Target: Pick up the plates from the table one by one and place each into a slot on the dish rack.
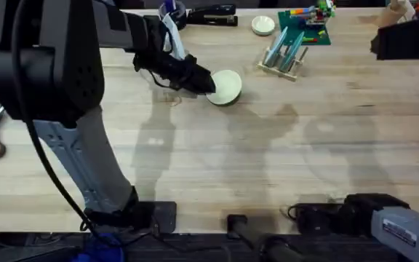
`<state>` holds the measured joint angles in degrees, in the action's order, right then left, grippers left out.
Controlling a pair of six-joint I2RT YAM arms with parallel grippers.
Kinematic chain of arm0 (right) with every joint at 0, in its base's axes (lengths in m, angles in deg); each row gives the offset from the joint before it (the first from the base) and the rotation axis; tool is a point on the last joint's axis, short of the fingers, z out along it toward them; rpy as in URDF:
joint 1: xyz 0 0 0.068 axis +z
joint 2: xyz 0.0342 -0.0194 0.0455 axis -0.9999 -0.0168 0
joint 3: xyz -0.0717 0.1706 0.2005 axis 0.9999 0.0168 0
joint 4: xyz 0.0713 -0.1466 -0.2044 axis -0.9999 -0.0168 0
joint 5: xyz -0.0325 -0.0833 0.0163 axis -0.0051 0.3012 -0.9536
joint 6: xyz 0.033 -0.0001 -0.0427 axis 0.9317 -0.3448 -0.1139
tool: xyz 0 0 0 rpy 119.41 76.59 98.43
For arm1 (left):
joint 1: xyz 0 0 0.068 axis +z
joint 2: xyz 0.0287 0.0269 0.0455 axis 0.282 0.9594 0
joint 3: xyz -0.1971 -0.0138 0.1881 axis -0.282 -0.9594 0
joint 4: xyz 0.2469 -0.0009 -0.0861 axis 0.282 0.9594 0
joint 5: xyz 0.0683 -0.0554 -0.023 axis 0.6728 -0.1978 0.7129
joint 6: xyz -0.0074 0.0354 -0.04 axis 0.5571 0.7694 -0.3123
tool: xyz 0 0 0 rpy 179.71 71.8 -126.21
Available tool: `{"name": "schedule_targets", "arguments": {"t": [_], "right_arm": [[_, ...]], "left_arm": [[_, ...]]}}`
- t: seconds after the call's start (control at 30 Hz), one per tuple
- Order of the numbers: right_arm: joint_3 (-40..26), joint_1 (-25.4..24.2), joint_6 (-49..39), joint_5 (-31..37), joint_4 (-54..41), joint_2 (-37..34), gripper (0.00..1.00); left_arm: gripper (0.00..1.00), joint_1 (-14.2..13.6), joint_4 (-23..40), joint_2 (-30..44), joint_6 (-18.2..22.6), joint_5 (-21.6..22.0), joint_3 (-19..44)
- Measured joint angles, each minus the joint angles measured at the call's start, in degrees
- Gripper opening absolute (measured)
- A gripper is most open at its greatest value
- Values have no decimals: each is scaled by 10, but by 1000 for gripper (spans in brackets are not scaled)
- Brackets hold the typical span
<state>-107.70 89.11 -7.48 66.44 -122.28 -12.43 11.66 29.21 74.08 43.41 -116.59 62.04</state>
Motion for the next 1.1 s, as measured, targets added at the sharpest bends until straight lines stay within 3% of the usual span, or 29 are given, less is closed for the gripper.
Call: {"name": "schedule_targets", "arguments": {"t": [0.57, 1.1], "right_arm": [[0, 0, 23, -3, 0, 0, 993], [-4, 0, 144, -134, -1, -125, 994]], "left_arm": [[43, 0, 0, 0, 0, 0, 0], [42, 0, -1, 0, 0, 0, 0]]}}
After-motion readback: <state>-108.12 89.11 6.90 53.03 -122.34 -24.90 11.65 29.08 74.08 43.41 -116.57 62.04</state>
